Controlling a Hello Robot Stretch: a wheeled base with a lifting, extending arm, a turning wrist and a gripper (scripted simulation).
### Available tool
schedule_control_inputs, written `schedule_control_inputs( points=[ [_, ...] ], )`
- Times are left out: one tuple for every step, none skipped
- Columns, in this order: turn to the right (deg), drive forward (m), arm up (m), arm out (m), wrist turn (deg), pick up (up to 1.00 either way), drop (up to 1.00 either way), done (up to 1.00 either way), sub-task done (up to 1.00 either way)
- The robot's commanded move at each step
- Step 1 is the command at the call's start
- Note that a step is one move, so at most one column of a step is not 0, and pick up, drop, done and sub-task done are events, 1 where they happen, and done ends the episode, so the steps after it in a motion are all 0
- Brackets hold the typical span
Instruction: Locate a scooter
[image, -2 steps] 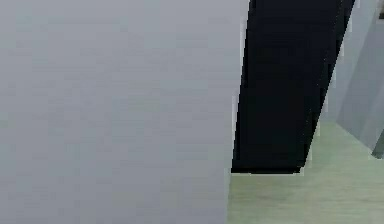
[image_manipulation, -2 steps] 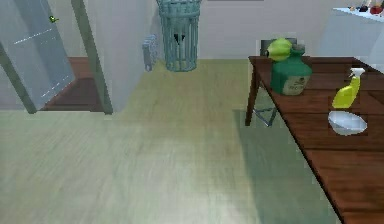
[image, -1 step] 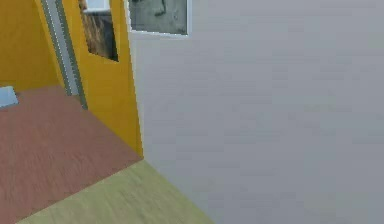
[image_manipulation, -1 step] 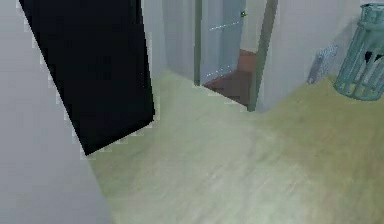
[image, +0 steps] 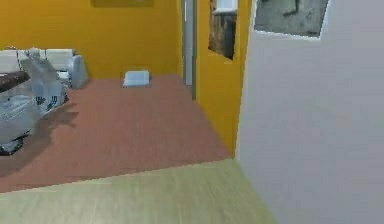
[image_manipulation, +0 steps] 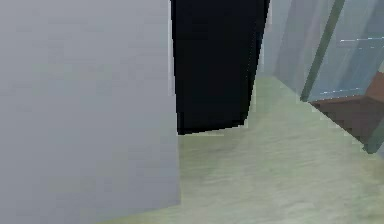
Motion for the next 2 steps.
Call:
schedule_control_inputs(
  points=[
    [0.0, 0.10, 0.00, 0.00, 0.0, 0.00, 0.00, 0.00, 0.00],
    [-45.0, 0.00, 0.00, 0.00, 0.0, 0.00, 0.00, 0.00, 0.00]
  ],
)
